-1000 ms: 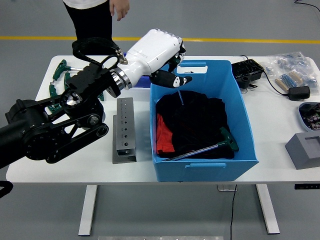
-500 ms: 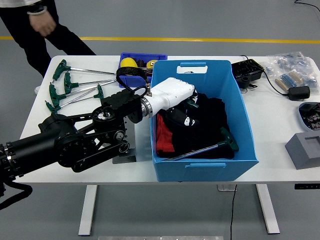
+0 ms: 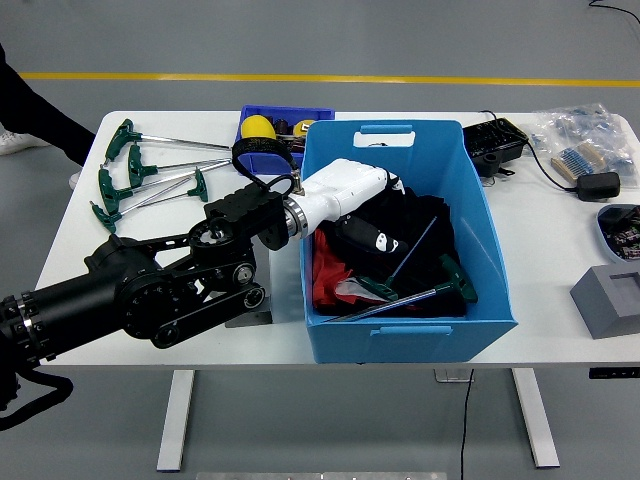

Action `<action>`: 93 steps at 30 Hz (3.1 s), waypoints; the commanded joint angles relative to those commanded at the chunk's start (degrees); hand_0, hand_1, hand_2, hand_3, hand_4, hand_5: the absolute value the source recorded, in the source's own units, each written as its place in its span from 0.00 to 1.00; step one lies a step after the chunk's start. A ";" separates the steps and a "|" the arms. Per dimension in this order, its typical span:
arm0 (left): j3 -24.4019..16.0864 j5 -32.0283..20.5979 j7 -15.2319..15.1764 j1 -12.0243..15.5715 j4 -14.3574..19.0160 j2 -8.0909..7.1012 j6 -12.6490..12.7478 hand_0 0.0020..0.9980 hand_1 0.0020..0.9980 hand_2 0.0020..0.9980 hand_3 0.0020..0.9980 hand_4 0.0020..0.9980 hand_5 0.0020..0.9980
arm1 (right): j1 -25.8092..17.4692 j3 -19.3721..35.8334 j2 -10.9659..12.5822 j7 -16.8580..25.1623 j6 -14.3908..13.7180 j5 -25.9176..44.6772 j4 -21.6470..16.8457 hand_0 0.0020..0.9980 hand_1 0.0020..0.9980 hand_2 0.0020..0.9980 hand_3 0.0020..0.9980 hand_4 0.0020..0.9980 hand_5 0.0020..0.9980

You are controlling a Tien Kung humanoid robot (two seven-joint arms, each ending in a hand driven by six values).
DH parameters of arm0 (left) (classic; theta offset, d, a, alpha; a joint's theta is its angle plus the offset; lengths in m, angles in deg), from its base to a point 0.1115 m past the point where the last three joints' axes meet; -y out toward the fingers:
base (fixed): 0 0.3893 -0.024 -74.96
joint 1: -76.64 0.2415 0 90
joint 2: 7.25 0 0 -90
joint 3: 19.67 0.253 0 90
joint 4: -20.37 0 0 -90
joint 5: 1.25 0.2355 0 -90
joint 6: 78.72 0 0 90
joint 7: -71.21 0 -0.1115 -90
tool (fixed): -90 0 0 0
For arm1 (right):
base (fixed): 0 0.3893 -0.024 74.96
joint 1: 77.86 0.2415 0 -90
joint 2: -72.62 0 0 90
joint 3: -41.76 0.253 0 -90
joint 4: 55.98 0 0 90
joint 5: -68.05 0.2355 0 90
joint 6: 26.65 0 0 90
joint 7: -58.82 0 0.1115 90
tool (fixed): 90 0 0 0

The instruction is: Lift tool from toolbox,place it in box,lift tool from toolbox,place it in box

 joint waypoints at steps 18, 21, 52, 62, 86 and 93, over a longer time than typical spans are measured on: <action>-27.19 -8.32 -3.40 21.61 12.57 -0.30 4.90 0.69 0.71 0.78 0.71 0.93 0.59 | -1.36 -2.68 -0.65 0.58 -0.12 2.95 0.00 0.69 0.66 0.74 0.60 0.86 0.77; -31.28 -16.14 -3.88 26.63 13.70 0.27 2.93 0.70 0.73 0.80 0.72 0.93 0.60 | -1.52 -3.56 -0.74 0.74 -0.08 3.77 0.00 0.69 0.66 0.74 0.60 0.86 0.77; -54.59 -34.90 -10.90 47.68 16.58 4.23 -0.14 0.73 0.71 0.78 0.75 0.90 0.65 | -2.38 -13.49 -0.92 2.94 0.50 14.13 0.00 0.69 0.66 0.73 0.60 0.86 0.77; -54.60 -38.63 -15.38 47.68 15.08 4.91 -2.88 0.97 1.00 1.00 0.89 0.97 0.87 | -2.27 -11.16 -0.67 3.11 0.77 13.08 0.00 0.69 0.66 0.73 0.60 0.86 0.77; -57.69 -37.92 -16.06 46.76 14.04 5.62 -9.07 1.00 1.00 1.00 0.92 1.00 0.99 | -2.32 -9.51 -0.91 3.46 0.56 12.45 0.00 0.69 0.66 0.73 0.60 0.85 0.77; -58.47 -38.15 -17.94 46.58 14.22 5.97 -7.89 1.00 1.00 1.00 0.92 1.00 1.00 | -2.53 -5.93 -1.13 2.78 0.31 9.10 0.00 0.70 0.66 0.73 0.60 0.86 0.77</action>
